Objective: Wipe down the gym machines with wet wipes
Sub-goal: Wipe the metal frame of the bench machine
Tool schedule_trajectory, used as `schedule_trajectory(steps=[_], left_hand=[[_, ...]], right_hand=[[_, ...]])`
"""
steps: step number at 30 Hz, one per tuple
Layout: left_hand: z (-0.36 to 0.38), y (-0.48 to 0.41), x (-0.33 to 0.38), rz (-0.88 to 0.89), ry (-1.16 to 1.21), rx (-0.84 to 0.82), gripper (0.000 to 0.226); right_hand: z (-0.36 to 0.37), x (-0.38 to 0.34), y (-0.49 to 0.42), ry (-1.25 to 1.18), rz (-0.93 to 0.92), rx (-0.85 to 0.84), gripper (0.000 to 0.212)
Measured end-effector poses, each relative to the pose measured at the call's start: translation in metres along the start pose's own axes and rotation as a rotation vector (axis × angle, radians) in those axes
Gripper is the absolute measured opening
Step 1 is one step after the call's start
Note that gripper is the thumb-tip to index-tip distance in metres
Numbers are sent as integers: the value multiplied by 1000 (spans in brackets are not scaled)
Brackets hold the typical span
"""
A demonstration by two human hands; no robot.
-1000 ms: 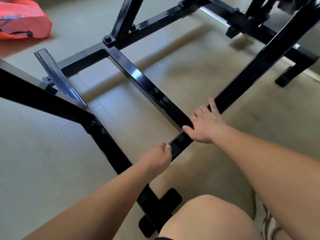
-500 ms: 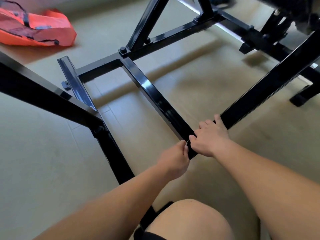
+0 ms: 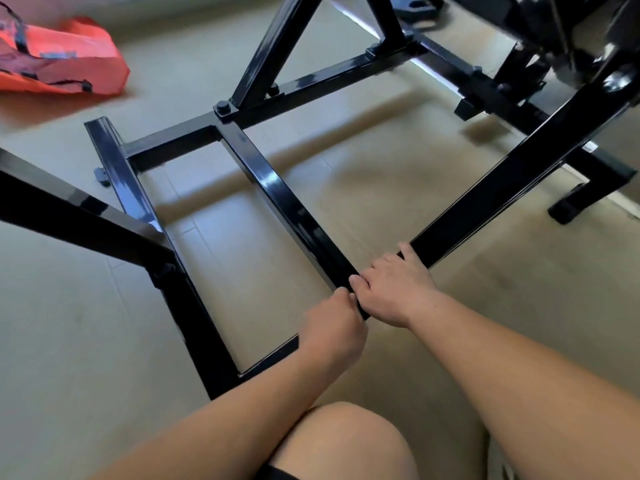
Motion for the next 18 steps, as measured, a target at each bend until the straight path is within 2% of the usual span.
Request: schedule_trajectory(steps=[2,4,6,8,12,15,16,18], left_hand=[[-1,6,-12,49,-66,-17,35],[-3,20,-44,14,-154,-113,33],[-8,35,-69,-71,-262,-211,32],[-15,34,-72,-121,-260,-224,34],[-36,-11,-8,1,64,53,39],[-45,-53,51,138,156,310,39],[-40,-64,65,172,145,346,37],[-17,-76,87,205,140,288,34]], right_hand=[[-7,9,0,-17,-59,-21,58],[-14,24,1,-11,-80,47,53],[-26,47,-1,39,-2,157,54],[-41,79,-5,78,103,238,58],[-64,135,-15,175,167,341,72],[-67,154,-15,202,210,486,66],[-64,160,-14,165,249,549,65],[-54,166,-18,98,254,657,65]])
Point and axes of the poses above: each hand's wrist, its own y-axis away from the middle knuckle, its own z-axis out of the palm, x = y × z, the point moved 2 cm from there along -y, towards the middle knuckle, and after that the axes turned 10 degrees about z, right-handed, at the moved point
